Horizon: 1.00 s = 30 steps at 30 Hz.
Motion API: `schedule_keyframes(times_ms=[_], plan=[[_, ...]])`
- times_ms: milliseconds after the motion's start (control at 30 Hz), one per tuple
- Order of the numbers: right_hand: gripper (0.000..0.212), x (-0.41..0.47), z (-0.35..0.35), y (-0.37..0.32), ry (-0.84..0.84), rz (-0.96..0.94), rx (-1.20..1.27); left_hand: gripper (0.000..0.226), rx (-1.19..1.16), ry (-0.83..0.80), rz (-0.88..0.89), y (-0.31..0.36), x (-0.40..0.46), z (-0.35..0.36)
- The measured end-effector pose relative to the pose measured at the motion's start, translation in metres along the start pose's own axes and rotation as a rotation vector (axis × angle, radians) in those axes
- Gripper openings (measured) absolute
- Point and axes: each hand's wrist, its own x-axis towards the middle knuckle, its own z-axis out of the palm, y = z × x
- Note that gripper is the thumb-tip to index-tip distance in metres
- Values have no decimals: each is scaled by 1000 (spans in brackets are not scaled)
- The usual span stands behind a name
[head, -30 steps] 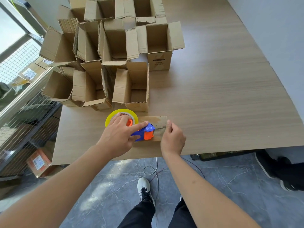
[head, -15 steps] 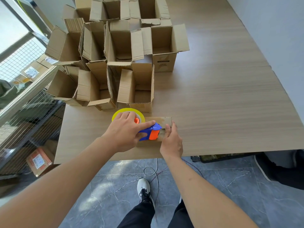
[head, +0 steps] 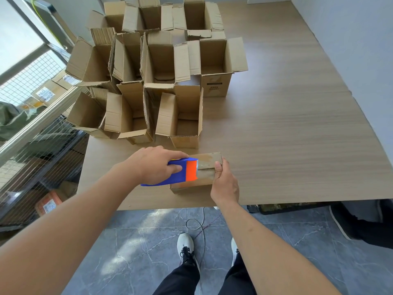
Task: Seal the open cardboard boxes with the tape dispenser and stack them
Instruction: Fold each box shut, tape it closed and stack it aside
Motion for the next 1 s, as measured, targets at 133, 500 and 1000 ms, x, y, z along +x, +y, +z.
schedule_keyframes(times_ms=[133, 500, 1000], plan=[[57, 1, 1, 0, 1, 0, -5, 40, -137, -73, -51, -23, -7, -3], [55, 6, -3, -1, -13, -9, -82, 33, -518, -158, -172, -92, -37, 14], [83, -2, 15, -30, 74, -324, -558, 35, -701, -121, -62, -64, -7, 73]])
